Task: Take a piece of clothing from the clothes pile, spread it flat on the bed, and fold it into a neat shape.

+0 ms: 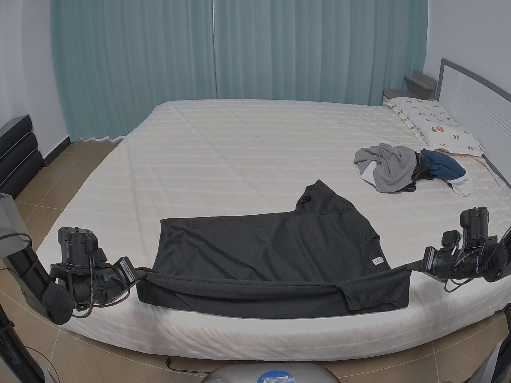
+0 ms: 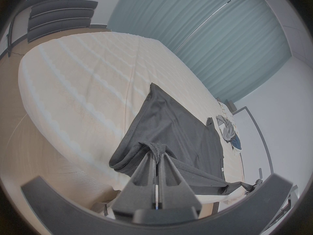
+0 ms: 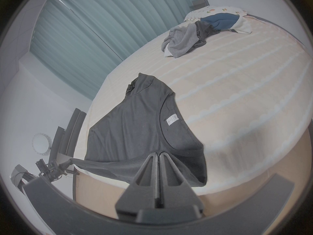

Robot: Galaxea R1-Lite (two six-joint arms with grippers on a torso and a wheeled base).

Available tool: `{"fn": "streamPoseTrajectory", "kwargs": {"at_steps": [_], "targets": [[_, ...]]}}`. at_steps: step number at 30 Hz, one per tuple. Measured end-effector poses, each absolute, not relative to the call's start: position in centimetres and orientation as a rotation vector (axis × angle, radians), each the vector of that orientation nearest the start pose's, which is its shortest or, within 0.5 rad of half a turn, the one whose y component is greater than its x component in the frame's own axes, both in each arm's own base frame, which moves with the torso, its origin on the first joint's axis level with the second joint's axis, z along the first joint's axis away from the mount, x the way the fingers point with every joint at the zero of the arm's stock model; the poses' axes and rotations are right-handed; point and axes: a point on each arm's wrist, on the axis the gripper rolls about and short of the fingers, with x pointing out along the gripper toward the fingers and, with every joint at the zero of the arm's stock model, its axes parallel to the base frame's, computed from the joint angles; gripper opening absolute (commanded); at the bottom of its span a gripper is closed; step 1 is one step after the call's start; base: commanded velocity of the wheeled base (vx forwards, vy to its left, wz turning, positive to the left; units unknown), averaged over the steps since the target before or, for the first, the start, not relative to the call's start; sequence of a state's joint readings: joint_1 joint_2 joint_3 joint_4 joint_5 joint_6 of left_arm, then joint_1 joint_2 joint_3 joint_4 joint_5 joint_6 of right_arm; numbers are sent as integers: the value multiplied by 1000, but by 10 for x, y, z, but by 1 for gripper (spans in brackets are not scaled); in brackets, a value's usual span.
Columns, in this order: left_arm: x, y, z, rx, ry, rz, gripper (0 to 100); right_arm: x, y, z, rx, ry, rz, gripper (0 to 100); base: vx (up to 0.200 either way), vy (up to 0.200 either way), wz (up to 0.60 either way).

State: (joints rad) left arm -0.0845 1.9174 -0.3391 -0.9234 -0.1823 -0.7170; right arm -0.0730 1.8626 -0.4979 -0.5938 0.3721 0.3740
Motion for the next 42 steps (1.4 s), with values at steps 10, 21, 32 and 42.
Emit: {"fn": "streamPoseTrajectory", "kwargs": {"at_steps": [10,21,32,42], "targets": [[284,-27,23,-777,754,31,0,304,-1,49,584,819,138,0,0,0,0],[303,-27,9,-828,762,57,0,325,-5,40,660,820,95,0,0,0,0],[304,-24,11,-887,747,85,0,326,-19,36,682,794,60,0,0,0,0],[313,-25,11,-892,731,72,0,326,-16,30,696,814,60,0,0,0,0]]}}
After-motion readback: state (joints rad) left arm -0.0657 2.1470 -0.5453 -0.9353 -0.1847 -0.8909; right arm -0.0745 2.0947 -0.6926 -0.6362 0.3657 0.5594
